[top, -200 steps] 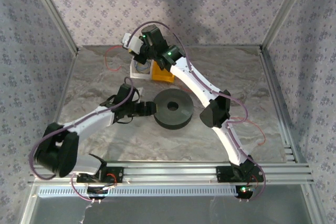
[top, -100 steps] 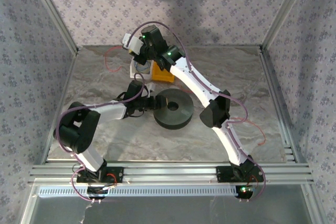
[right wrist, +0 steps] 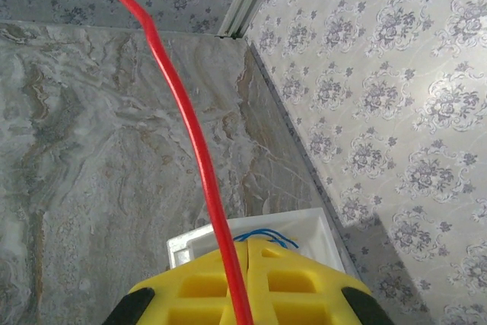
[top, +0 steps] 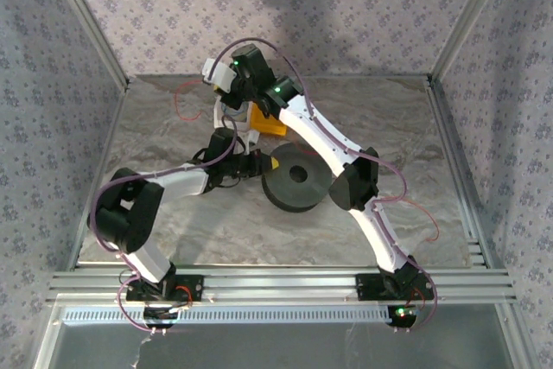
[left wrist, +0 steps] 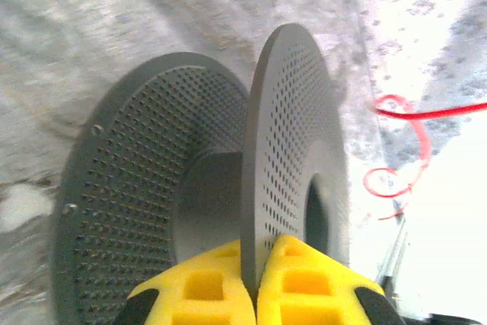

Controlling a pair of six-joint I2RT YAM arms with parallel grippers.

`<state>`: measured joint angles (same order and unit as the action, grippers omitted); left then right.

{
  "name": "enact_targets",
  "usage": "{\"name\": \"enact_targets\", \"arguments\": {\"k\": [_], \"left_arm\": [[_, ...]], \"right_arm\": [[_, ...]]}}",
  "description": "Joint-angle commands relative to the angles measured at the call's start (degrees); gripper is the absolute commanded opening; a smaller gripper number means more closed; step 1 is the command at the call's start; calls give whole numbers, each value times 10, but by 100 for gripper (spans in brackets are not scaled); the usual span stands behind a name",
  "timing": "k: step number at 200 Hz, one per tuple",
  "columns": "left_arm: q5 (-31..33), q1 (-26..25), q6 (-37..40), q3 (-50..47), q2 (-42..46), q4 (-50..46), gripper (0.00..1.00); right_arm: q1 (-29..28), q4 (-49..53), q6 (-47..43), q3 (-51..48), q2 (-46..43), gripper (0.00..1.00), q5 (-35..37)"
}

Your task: Wrap the cables

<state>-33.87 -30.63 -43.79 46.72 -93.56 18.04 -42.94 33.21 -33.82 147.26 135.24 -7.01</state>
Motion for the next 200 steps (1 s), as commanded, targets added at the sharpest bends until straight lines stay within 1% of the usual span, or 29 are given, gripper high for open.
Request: {"name": "enact_targets", "arguments": {"k": [1, 16, 31, 58, 81, 109, 136, 158, 200], "left_arm": [[54, -3, 63, 7, 27, -99, 0], [79, -3, 104, 27, 62, -182, 0], [126, -2, 157, 61, 98, -295, 0], [261, -2, 246, 143, 142, -505, 0], [349, -2, 284, 200, 165, -608, 0], [420, -1, 295, 247, 163, -661, 0], [466, -1, 291, 270, 138, -683, 0], [483, -2, 284, 280, 123, -689, 0], [480, -1, 278, 289, 103, -683, 0]], "right_arm": [[1, 5, 11, -6, -22, 0, 8], [3, 1, 15, -9, -26, 0, 6], [5, -2, 20, -10, -29, 0, 1], [4, -3, 31, -9, -33, 0, -4], [3, -2, 40, -9, -34, 0, -8], [4, -2, 49, -9, -33, 0, -8], [4, 3, 54, -10, -33, 0, -8], [4, 9, 56, -13, -34, 0, -6], [6, 6, 62, -31, -42, 0, -9]]}}
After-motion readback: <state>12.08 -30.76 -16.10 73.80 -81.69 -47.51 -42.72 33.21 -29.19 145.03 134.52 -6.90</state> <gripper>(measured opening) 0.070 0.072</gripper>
